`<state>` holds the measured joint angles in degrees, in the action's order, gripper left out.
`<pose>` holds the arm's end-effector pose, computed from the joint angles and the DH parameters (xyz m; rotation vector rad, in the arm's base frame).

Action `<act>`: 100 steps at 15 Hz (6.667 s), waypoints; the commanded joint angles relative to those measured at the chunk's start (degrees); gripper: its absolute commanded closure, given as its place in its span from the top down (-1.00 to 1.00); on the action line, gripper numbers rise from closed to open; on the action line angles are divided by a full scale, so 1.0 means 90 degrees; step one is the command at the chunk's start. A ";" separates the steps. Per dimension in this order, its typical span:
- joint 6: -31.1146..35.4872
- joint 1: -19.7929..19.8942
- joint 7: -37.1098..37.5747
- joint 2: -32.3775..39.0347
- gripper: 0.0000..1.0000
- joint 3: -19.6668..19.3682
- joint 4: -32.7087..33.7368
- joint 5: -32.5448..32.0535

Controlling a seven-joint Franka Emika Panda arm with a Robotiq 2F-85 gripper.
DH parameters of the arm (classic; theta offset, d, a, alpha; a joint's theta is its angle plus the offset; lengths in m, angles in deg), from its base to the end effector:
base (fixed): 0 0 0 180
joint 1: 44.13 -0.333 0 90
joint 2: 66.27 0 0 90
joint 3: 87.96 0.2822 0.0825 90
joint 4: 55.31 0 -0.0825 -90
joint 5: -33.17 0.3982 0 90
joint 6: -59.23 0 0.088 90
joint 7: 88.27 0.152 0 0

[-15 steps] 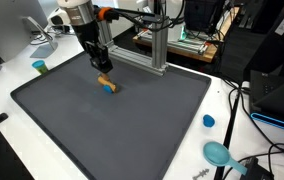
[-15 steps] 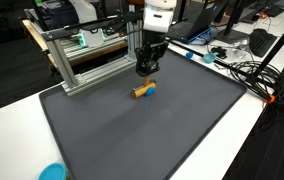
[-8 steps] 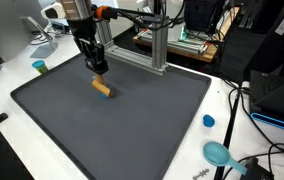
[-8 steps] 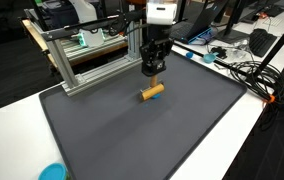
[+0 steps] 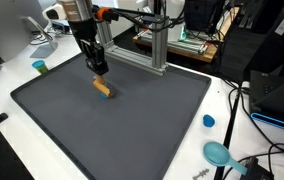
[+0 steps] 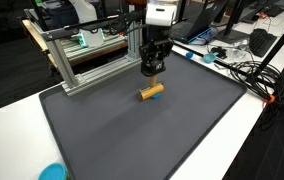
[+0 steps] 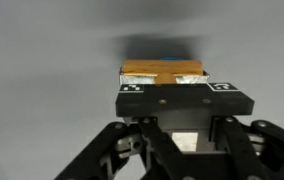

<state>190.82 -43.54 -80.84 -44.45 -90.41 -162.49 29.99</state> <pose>0.6367 -0.0366 0.2303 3.0764 -0.2210 0.0733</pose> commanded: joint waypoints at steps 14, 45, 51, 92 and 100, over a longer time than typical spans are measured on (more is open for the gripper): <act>-0.0767 -0.0119 -0.0311 -0.0077 -0.56 -0.0003 0.0024 -0.0233; -0.0432 -0.0009 -0.0339 0.0089 -0.56 -0.0177 0.0260 -0.0215; -0.0508 0.0124 -0.1391 -0.0331 -0.56 0.0078 -0.0082 0.0029; 0.0366 -0.0455 0.3028 -0.0877 -0.56 -0.0402 -0.0463 -0.0436; -0.0542 -0.0636 0.4384 -0.0831 -0.56 -0.0420 -0.0301 -0.1044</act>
<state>187.88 -48.65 -44.19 -50.41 -94.22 -164.95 21.83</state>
